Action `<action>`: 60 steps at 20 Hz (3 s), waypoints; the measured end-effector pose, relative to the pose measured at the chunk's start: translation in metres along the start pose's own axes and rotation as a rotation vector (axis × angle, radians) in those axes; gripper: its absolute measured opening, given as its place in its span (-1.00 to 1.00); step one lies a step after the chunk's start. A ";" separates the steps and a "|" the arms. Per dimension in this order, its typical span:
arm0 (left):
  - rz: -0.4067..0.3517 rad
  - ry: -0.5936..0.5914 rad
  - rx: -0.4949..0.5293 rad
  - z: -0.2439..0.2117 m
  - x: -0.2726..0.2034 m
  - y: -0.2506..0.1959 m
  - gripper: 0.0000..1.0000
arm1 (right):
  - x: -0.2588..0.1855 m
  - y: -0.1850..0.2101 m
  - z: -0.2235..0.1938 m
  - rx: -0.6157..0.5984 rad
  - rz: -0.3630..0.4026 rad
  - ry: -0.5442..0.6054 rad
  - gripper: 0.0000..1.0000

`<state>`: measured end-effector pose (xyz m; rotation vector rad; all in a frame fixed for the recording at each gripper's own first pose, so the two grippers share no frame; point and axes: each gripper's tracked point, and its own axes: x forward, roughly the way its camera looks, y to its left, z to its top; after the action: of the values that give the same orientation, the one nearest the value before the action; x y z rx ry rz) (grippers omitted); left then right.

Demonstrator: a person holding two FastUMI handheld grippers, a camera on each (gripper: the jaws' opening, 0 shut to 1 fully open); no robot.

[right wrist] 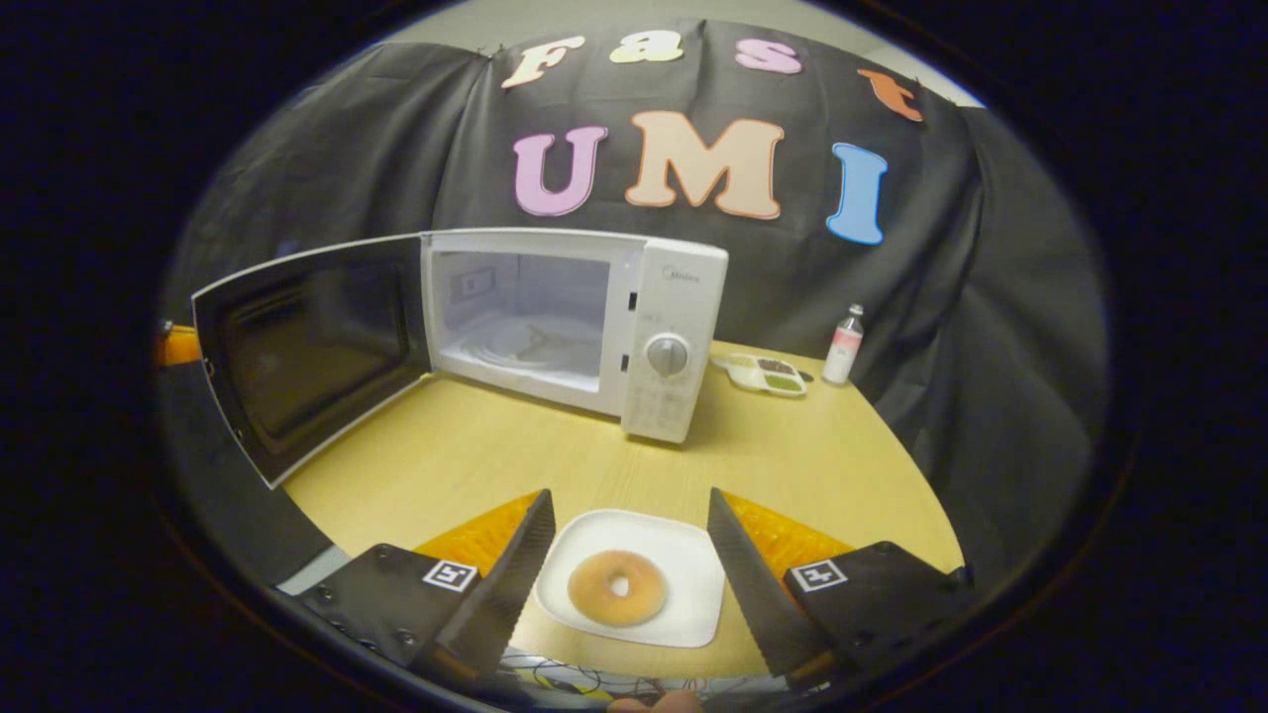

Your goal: Open the microwave oven with the left hand, put the food in, and close the microwave oven.

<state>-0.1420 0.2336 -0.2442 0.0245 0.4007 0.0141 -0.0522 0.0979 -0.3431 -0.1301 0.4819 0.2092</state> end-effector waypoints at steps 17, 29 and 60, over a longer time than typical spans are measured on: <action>0.122 -0.071 -0.093 0.057 0.002 0.031 0.95 | 0.028 0.008 -0.069 0.045 0.002 0.183 0.97; 0.101 -0.149 -0.008 0.085 -0.005 0.016 0.93 | 0.032 0.012 -0.094 0.144 0.014 0.249 0.92; 0.015 -0.359 -0.069 0.150 -0.019 -0.041 0.96 | 0.128 0.139 0.077 1.051 0.203 0.151 0.36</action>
<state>-0.1003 0.1889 -0.0996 -0.0380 0.0409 0.0382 0.0614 0.2681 -0.3463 0.9384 0.7027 0.1229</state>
